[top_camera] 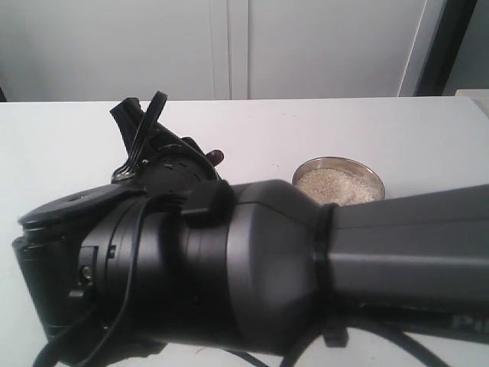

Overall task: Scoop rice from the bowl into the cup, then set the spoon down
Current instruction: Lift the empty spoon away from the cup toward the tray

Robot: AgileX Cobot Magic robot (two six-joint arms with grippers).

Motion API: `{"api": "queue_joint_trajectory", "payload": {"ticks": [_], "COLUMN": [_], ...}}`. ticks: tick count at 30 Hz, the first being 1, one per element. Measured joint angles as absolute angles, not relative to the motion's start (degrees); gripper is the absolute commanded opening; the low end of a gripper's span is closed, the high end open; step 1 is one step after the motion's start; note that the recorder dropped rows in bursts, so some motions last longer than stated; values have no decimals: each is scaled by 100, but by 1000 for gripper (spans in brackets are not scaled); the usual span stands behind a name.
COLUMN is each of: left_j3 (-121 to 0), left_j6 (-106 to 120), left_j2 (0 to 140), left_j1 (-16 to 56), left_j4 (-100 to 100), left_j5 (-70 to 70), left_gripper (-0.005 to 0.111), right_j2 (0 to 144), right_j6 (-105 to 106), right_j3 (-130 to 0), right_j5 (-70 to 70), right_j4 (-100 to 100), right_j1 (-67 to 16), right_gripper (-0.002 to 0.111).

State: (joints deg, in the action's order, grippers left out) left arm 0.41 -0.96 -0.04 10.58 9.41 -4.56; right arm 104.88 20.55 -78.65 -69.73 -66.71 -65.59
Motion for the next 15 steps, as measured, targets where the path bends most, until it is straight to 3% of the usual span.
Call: {"api": "queue_joint_trajectory", "payload": {"ticks": [15], "left_j3": [41], "left_j6": [-96], "left_j2": [-4], "left_j1": [1058], "left_j4": [941], "left_j5": [-456], "left_gripper": [14], "right_j2": [10488], "right_j6": [2055], "right_j3": [-7865], "right_j5": [-6962], "right_j4": [-6581], "right_j1": [-6702], "right_gripper": [0]}}
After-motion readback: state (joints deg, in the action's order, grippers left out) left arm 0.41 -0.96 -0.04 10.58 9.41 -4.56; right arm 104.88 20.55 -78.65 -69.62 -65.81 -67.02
